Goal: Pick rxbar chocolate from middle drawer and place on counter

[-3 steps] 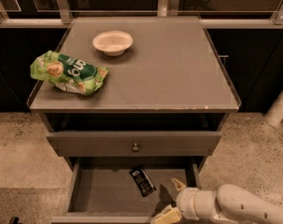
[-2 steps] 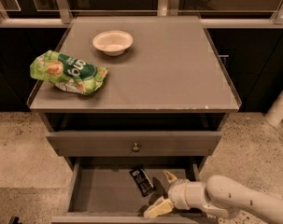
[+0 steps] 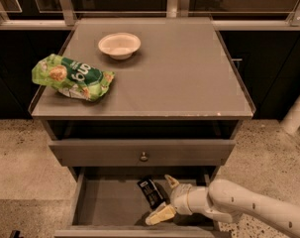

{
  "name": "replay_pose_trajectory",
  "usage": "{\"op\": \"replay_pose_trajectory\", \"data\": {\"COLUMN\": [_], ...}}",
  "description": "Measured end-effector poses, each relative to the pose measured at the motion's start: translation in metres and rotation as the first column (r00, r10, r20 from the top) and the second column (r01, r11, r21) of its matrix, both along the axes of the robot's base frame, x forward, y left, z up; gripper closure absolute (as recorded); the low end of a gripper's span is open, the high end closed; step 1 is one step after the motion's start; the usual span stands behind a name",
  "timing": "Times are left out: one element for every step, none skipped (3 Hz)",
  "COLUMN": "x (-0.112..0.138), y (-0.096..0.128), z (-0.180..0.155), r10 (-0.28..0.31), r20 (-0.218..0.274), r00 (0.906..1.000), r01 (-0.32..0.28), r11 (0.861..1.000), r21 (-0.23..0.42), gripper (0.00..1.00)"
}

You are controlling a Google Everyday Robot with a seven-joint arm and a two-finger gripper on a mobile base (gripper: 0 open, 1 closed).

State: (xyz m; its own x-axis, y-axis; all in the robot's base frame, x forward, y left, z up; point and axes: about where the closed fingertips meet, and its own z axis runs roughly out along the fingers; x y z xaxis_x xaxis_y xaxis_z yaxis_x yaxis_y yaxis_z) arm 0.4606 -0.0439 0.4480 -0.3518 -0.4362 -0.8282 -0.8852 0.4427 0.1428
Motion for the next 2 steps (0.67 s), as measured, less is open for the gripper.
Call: {"op": "replay_pose_trajectory", "data": {"x": [0.0, 0.019], "y": [-0.001, -0.002], "z": [-0.003, -0.002], "r10": [-0.021, -0.056], "r20": [0.02, 0.114], "r00": [0.9996, 0.9919], "r01": [0.021, 0.051], "r11": [1.0, 0.998], "r21": [0.011, 0.045], "gripper": [0.0, 0.0]}}
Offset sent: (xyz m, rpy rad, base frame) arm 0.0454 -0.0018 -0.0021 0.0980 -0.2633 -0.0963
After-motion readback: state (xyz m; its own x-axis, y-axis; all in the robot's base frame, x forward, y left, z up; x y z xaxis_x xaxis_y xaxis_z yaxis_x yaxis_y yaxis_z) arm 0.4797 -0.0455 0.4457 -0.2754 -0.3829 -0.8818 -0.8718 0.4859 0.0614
